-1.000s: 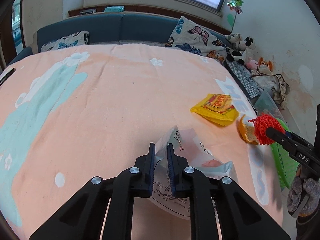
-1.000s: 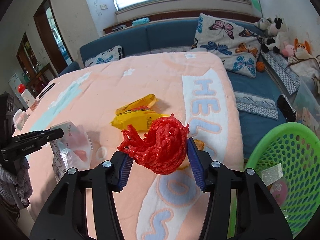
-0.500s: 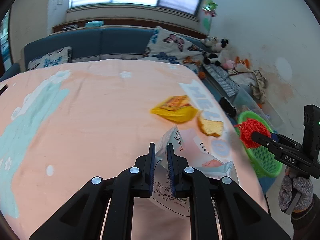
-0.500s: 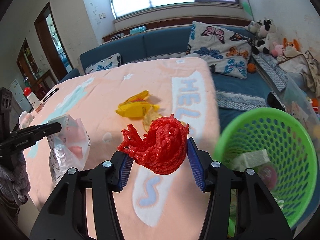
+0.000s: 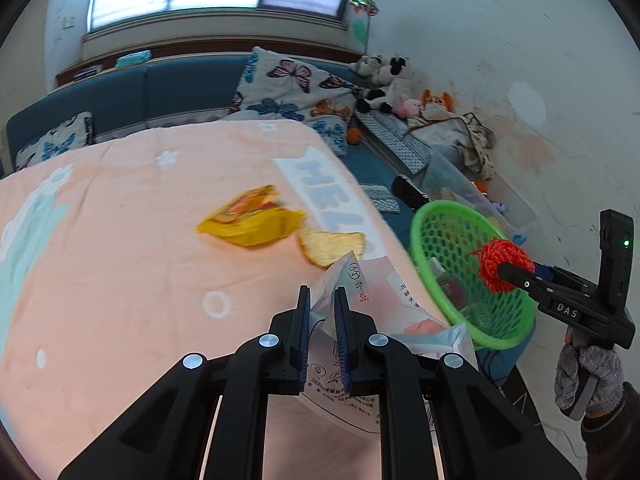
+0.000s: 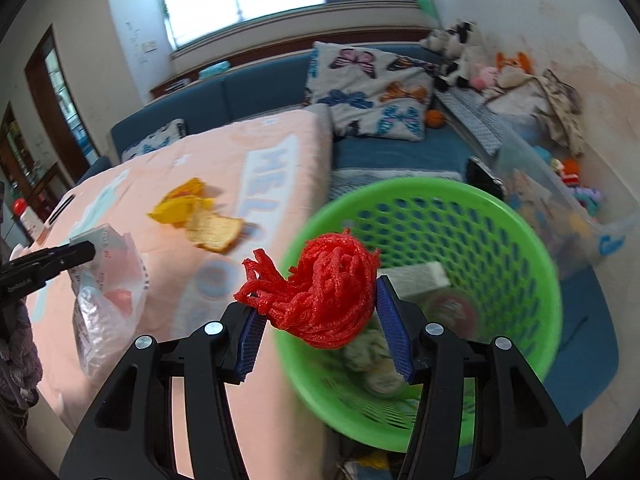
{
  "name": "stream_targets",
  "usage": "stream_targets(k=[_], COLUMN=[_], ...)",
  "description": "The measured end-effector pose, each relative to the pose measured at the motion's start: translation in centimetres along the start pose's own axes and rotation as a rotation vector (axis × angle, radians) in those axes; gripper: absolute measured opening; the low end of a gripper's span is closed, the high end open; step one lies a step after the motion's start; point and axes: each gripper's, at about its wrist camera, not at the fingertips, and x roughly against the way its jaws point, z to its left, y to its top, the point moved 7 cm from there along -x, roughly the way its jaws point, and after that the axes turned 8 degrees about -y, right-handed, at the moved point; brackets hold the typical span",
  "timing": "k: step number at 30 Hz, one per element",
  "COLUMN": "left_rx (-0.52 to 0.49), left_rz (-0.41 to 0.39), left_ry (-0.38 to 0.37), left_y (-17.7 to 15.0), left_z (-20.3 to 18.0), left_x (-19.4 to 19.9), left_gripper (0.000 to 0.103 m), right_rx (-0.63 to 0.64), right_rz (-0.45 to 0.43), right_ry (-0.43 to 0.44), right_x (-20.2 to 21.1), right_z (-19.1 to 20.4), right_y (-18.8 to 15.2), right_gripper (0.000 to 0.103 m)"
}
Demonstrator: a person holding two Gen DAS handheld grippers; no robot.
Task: Collect trash
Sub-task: 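Drop the mesh into the basket with the right gripper while the left carries the wrapper, then open the left gripper over the green basket to drop the plastic wrapper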
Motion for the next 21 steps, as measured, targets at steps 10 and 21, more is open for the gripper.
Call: stream_targets(k=[10, 21], left_rx=[-0.051, -0.087], left_rz=[0.021, 0.055], left_ry=[-0.032, -0.057], left_y=[1.9, 3.3], left_z=[-4.0, -8.6], left_x=[-3.1, -7.3], left_gripper=[0.012, 0.012], right_rx=[-0.065, -0.112], right_rz=[0.012, -0.021], right_ry=[-0.043, -0.068], right_x=[-0.1, 2.5], right_z=[-4.1, -7.0], right_y=[-1.3, -1.9], right_gripper=[0.073, 0.073])
